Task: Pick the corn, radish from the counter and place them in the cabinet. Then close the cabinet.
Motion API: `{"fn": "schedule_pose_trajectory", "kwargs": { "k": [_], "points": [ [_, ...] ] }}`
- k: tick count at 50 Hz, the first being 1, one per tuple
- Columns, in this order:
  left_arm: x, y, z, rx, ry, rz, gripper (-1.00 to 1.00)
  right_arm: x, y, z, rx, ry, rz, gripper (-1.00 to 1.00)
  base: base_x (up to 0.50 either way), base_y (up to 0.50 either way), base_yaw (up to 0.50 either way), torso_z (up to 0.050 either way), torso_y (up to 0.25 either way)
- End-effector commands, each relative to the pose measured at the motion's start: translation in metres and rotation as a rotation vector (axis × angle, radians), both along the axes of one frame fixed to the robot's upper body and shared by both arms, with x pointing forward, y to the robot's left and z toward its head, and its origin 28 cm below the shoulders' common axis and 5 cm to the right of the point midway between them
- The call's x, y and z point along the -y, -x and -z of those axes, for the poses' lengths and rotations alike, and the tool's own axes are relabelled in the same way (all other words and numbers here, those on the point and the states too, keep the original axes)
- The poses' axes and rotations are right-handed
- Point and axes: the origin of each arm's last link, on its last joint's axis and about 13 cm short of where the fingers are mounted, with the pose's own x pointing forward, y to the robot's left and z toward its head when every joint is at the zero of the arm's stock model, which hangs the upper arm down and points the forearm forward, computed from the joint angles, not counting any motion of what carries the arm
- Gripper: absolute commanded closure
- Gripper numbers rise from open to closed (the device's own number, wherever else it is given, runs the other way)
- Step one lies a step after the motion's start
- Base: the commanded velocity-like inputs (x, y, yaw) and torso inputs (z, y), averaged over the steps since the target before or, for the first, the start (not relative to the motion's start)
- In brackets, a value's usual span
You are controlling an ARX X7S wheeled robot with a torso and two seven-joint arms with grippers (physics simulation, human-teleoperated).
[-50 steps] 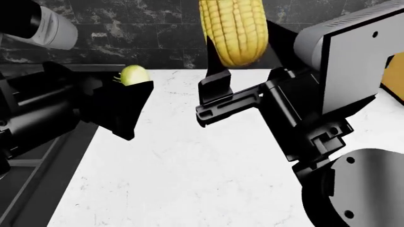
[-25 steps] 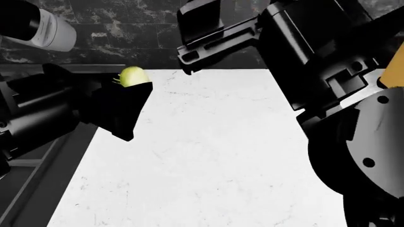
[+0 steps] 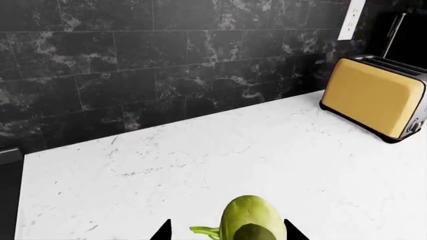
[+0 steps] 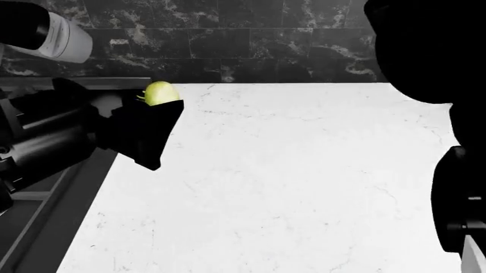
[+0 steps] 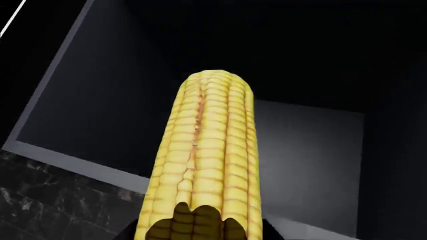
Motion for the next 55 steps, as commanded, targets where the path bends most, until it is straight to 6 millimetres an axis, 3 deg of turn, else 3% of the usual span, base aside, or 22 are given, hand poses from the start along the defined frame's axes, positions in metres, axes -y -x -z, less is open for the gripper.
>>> {"fn": "schedule_pose_trajectory", "kwargs": {
  "k": [1, 20, 38, 55],
  "points": [
    [-0.001, 0.0, -0.002, 0.001, 0.012, -0.01, 1.0, -0.002, -0.019, -0.036, 0.064, 0.007, 0.009, 1.0, 0.0, 0.0, 0.0, 0.0, 0.0],
    [-0.004, -0.002, 0.003, -0.008, 0.019, -0.015, 1.0, -0.001, -0.047, -0.075, 0.077, 0.03, 0.017, 1.0, 0.0, 0.0, 0.0, 0.0, 0.0],
    [-0.01, -0.003, 0.003, -0.011, 0.014, -0.032, 1.0, 0.001, -0.111, -0.121, 0.001, -0.005, 0.064, 1.0, 0.0, 0.0, 0.0, 0.0, 0.001],
    [-0.016, -0.007, 0.006, -0.027, 0.029, -0.052, 1.0, 0.019, -0.107, -0.13, -0.113, -0.08, 0.162, 1.0, 0.0, 0.0, 0.0, 0.001, 0.001]
  ]
}}
